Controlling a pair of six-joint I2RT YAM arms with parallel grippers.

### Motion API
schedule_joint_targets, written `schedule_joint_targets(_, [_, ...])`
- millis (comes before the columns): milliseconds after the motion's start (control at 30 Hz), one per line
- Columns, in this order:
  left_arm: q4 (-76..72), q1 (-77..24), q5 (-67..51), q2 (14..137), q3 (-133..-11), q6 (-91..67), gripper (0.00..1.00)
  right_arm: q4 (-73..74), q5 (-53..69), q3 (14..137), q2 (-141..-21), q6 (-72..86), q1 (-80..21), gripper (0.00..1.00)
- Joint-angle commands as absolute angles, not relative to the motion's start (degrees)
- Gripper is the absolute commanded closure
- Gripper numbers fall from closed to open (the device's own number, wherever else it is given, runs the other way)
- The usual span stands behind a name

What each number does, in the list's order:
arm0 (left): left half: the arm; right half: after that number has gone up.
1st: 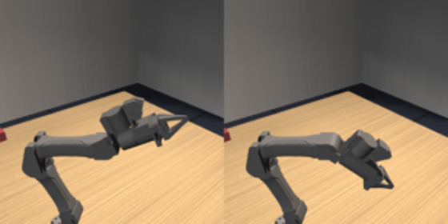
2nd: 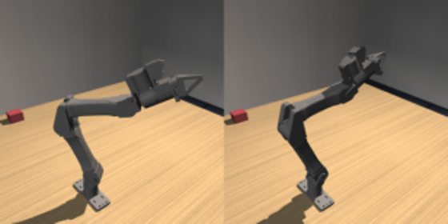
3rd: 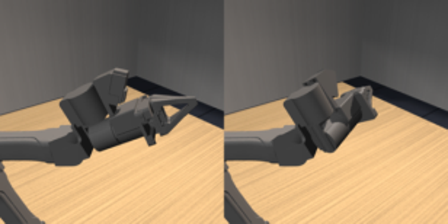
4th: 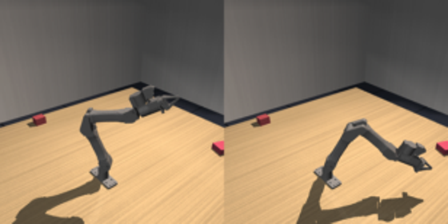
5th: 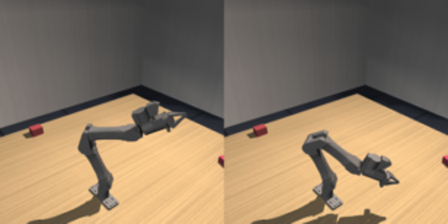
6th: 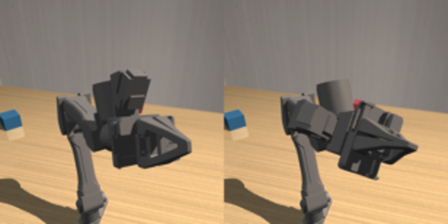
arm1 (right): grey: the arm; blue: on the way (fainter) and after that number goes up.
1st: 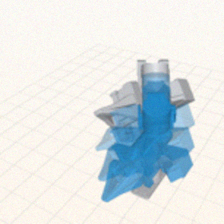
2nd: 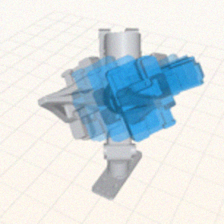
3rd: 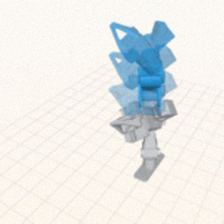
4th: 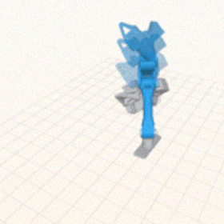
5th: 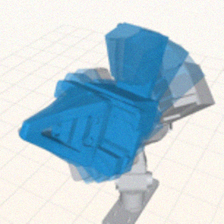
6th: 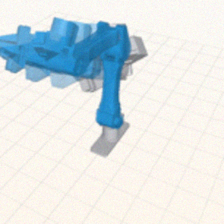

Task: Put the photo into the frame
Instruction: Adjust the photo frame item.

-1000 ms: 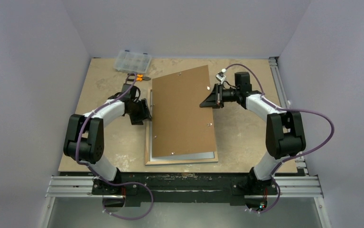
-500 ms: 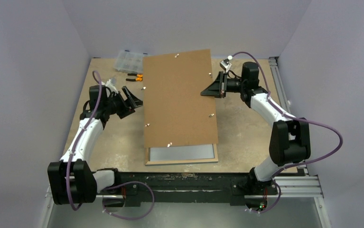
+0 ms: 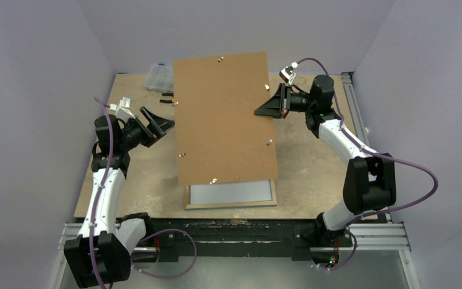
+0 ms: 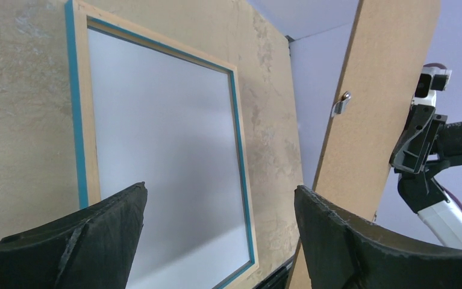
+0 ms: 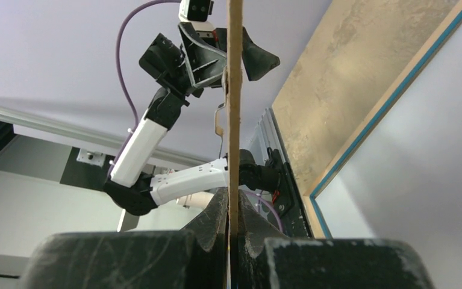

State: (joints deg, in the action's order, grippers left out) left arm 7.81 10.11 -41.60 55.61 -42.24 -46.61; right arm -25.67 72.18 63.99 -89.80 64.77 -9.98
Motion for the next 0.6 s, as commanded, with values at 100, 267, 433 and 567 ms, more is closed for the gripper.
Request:
schedule_joint_targets(100, [9.8, 12.8, -37.8, 49.2, -42.0, -47.0, 0.10, -35.3, 72.9, 63.6, -86.3, 71.0, -10.4, 1.00])
schedule_joint_targets(267, [8.0, 13.3, -39.7, 48.7, -41.7, -47.8, 0.09, -40.4, 72.8, 63.2, -86.3, 75.2, -10.4, 1.00])
schedule_joint_targets(433, [-21.2, 13.2, -54.5, 55.6, -36.5, -60.9, 0.10, -50.7, 72.3, 62.3, -87.3, 83.8, -10.4, 1.00])
schedule_joint_targets(567, [-46.9, 12.3, -60.4, 59.4, -32.6, -73.3, 0.10, -63.3, 71.3, 60.6, -89.1, 93.5, -10.4, 1.00])
